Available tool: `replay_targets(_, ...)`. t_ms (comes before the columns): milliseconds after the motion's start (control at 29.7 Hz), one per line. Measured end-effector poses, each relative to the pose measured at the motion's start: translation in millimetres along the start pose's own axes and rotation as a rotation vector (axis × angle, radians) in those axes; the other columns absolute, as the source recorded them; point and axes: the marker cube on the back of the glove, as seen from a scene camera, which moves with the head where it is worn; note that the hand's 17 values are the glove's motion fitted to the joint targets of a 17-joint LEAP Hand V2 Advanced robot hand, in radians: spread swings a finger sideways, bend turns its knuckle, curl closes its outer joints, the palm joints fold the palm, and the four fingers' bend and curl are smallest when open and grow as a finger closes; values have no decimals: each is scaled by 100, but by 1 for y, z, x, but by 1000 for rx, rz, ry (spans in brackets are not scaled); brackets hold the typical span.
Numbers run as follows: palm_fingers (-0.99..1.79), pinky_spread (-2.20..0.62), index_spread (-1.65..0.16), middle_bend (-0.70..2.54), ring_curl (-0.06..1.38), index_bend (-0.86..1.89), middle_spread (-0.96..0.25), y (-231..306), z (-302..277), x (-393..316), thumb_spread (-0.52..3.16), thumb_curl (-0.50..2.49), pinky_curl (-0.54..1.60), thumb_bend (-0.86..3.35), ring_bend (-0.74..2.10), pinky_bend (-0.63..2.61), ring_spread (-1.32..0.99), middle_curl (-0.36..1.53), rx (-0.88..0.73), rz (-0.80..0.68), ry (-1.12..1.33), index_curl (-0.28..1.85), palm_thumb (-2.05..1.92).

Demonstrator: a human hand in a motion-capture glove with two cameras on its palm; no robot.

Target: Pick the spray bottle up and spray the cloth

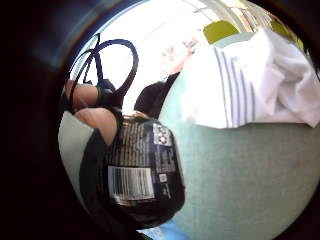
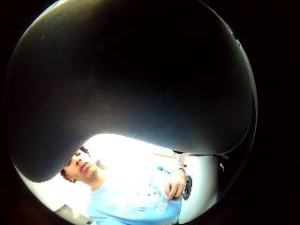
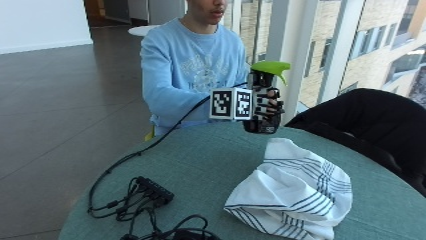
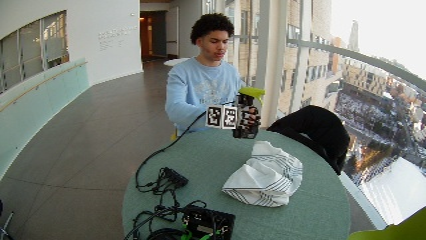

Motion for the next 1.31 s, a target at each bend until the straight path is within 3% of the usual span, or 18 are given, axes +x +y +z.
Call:
replay_targets(572, 112, 1, -23, 22, 38, 15, -12, -32, 120, 13, 73, 66, 37, -3, 42, 27, -7, 46, -44, -110, 5, 40, 92)
replay_targets(1312, 113, 1, -23, 23, 38, 16, -11, -48, 158, 32, 88, 61, 37, -2, 39, 24, -7, 46, -78, -65, 16, 41, 87)
